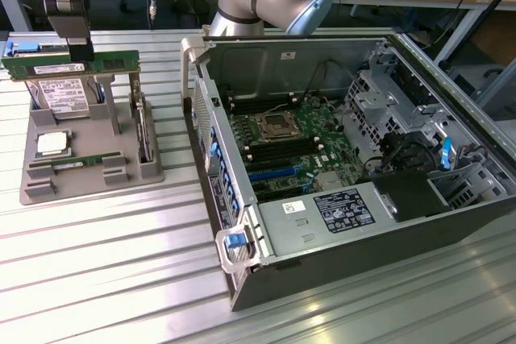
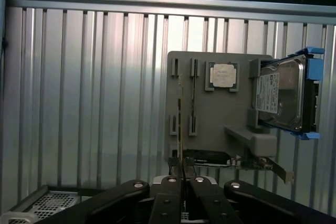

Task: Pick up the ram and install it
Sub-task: 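Pick up the ram and move it above insertion slot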

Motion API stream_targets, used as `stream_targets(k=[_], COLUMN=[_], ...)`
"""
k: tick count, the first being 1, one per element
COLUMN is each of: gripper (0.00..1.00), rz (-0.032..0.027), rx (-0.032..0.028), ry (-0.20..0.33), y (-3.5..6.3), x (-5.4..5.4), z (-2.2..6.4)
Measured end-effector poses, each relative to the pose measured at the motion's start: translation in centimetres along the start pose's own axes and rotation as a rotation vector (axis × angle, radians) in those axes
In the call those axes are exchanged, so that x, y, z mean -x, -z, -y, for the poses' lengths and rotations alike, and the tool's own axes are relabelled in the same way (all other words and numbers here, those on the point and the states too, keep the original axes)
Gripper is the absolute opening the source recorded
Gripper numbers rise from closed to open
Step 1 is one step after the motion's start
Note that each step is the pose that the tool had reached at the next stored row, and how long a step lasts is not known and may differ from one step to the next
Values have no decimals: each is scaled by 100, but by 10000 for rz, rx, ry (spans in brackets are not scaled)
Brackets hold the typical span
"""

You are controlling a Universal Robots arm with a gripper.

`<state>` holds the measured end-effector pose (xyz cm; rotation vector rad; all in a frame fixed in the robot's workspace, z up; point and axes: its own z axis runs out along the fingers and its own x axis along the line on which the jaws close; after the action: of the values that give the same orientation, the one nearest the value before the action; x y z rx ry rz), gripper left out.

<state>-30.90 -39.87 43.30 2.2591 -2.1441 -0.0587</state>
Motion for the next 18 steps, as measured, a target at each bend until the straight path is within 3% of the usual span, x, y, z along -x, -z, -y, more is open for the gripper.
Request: stream_targets(k=[4, 18], gripper=[12, 12], rz=[-1, -2], rx=[1, 1], ry=[0, -1], y=[5, 13], x=[-5, -14], z=[100, 276])
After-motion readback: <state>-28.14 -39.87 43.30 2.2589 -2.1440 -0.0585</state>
